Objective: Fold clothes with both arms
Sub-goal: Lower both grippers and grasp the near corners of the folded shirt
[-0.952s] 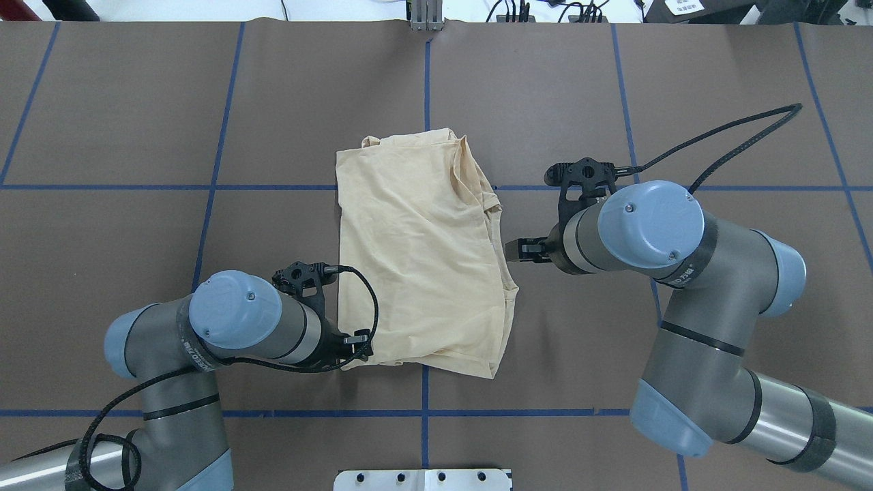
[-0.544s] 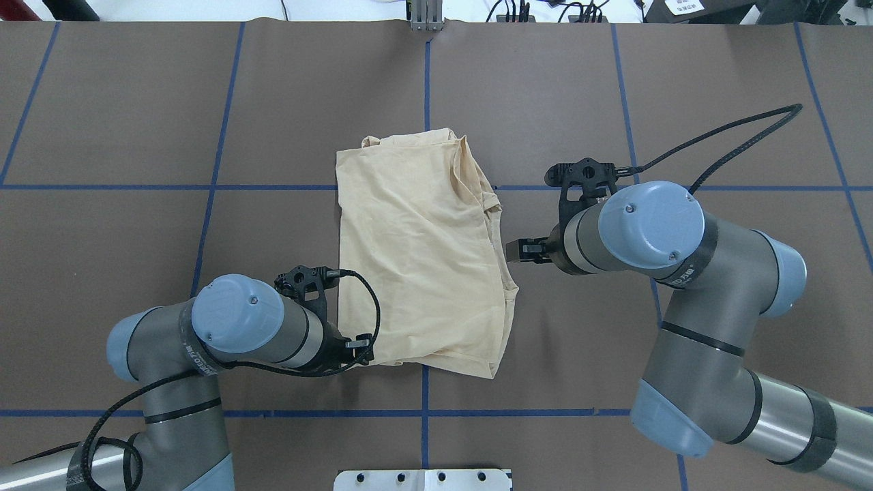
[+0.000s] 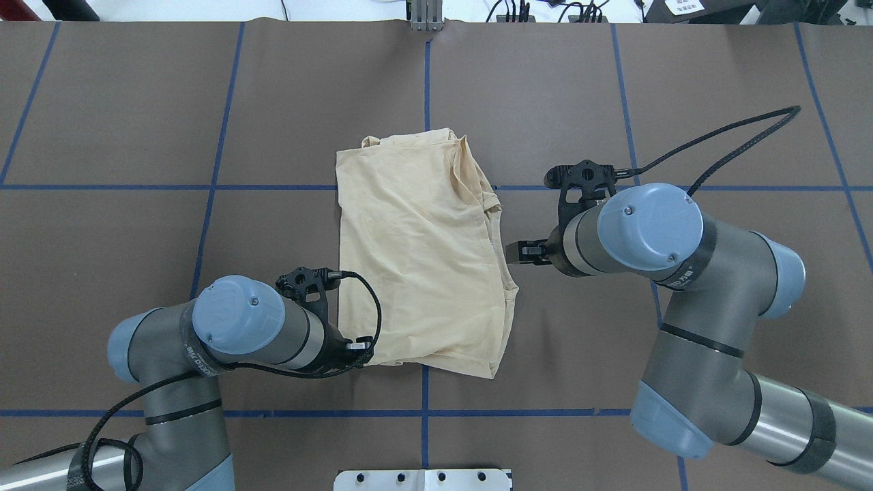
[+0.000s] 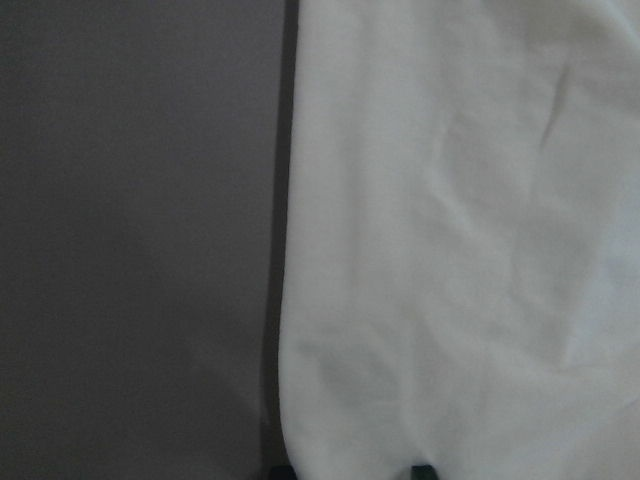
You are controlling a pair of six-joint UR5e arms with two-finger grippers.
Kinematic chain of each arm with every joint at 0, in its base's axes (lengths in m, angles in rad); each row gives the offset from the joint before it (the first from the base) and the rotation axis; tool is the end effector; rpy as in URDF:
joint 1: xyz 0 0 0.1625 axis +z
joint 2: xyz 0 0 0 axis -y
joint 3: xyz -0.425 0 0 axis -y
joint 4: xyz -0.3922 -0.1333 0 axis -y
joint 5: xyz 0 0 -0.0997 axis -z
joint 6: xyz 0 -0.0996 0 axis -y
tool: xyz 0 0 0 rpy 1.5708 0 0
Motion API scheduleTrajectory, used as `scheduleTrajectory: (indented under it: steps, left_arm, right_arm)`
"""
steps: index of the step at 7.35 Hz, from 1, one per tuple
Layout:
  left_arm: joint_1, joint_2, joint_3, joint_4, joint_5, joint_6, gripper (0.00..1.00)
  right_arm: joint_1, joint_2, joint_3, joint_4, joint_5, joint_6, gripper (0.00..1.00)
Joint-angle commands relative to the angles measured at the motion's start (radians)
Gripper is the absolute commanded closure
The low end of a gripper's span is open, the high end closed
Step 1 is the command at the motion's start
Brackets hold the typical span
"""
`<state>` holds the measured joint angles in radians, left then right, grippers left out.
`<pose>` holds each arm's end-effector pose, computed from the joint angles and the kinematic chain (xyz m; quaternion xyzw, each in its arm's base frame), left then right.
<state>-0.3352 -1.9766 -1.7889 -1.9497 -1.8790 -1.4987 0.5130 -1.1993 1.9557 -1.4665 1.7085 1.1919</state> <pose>0.5513 -0.3012 0.2909 -0.0358 0.4924 -0.0405 0.8687 -0.4461 -0.3886 0.2781 0.1231 -0.4025 0.0321 0.9066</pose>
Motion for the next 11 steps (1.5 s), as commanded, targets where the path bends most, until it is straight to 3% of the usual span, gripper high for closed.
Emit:
scheduleTrajectory:
  steps: [1, 2, 5, 8, 10, 11]
  left_arm:
    - [-0.002, 0.002, -0.004, 0.000, 0.000, 0.000, 1.00]
    - [-0.002, 0.004, -0.009, 0.002, 0.000, 0.000, 1.00]
    - [-0.002, 0.004, -0.010, 0.000, 0.000, 0.000, 1.00]
    - [-0.002, 0.004, -0.012, 0.000, 0.000, 0.000, 1.00]
    - [-0.002, 0.004, -0.015, 0.000, 0.000, 0.000, 1.00]
    - [-0.002, 0.004, -0.015, 0.000, 0.001, 0.000, 1.00]
  right_arm:
    - [-0.020, 0.003, -0.001, 0.002, -0.001, 0.002, 0.00]
    - [-0.037, 0.007, -0.001, 0.000, -0.010, 0.009, 0.00]
    - [-0.190, 0.017, -0.017, 0.002, -0.197, 0.280, 0.02]
    - [-0.225, 0.093, -0.124, 0.003, -0.272, 0.423, 0.20]
    - [-0.238, 0.092, -0.153, 0.003, -0.303, 0.414, 0.31]
    - [-0.238, 0.095, -0.168, 0.000, -0.317, 0.379, 0.32]
